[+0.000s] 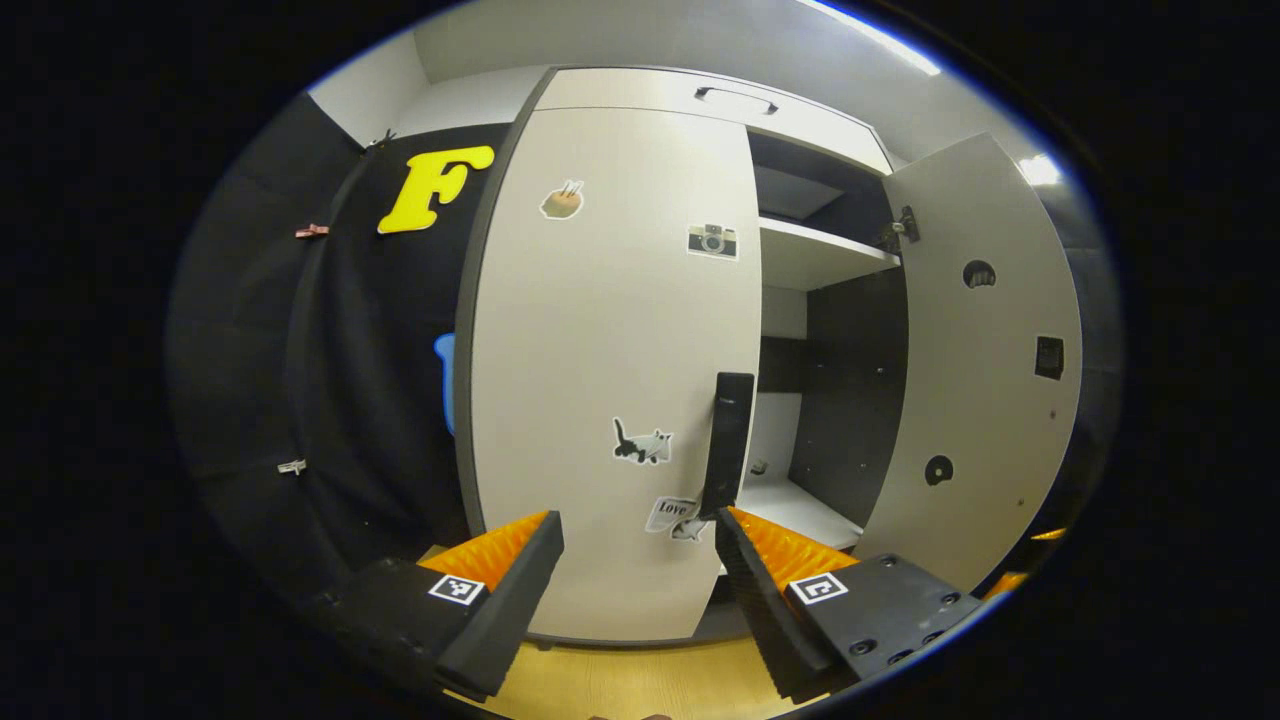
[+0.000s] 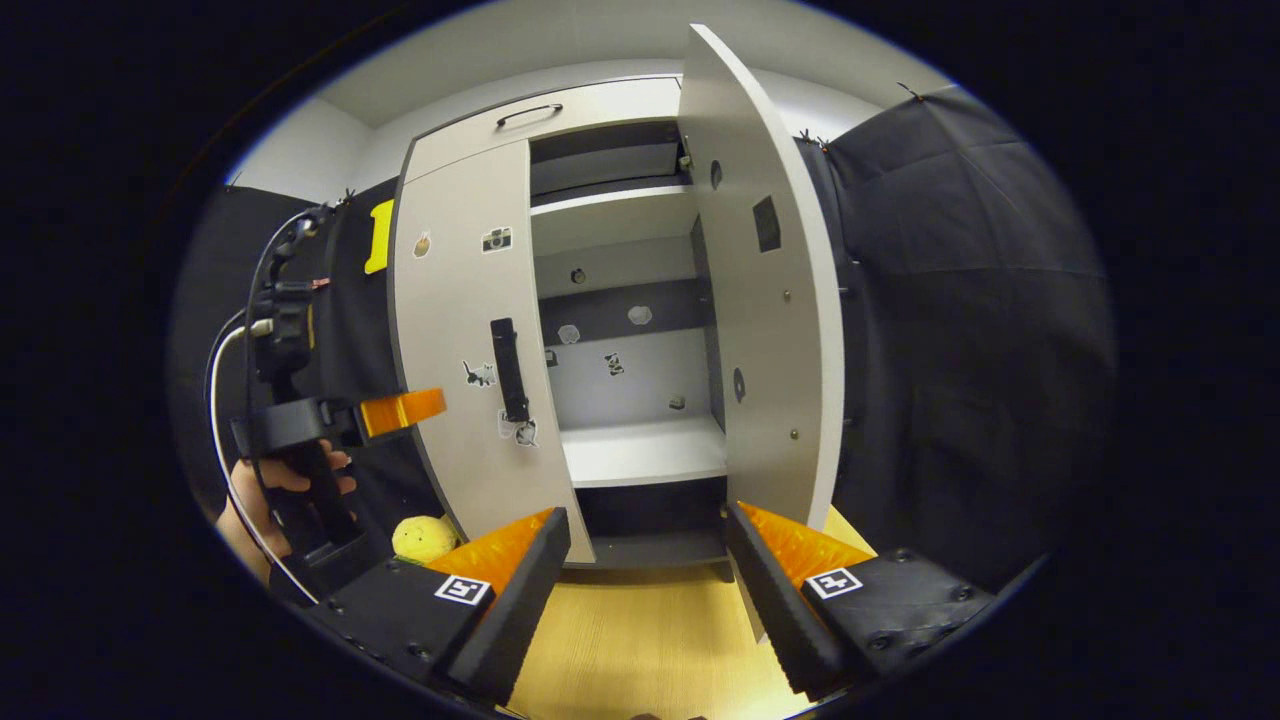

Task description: Open the right door of the double-door shoe cabinet with the right hand, and open the left door with the left hand.

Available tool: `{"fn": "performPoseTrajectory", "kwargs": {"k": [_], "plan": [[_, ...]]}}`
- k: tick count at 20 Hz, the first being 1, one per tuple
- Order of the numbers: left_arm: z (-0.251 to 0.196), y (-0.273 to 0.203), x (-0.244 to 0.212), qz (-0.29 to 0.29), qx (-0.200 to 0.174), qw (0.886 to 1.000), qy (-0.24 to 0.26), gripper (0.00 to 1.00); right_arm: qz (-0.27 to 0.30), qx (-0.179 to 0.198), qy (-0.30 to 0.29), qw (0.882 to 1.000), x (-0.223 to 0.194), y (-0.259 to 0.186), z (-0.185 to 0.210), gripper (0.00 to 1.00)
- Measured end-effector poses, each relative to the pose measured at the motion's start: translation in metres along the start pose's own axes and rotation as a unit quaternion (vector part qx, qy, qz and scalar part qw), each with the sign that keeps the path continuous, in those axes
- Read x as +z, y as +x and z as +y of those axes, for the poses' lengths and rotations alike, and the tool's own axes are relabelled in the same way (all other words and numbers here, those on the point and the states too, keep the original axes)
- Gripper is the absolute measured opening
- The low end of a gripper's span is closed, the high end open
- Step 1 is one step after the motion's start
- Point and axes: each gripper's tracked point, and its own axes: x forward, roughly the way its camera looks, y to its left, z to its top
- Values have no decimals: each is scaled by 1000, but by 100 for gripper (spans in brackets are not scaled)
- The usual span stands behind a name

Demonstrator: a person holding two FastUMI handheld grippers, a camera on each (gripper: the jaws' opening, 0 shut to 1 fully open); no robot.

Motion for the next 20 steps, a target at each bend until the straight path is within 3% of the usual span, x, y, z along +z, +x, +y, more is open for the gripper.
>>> {"fn": "performPoseTrajectory", "kwargs": {"k": [5, 13, 20], "plan": [[-29, 43, 14, -2, -23, 1000, -9, 95, -2, 13, -8, 1000, -12, 8, 8, 98], [-44, 98, 10, 13, -8, 1000, -18, 94, -9, 41, -26, 999, -17, 13, 7, 99], [-48, 118, 5, 16, 4, 1000, -20, 72, -2, 56, -31, 998, -22, 20, -7, 98]]}}
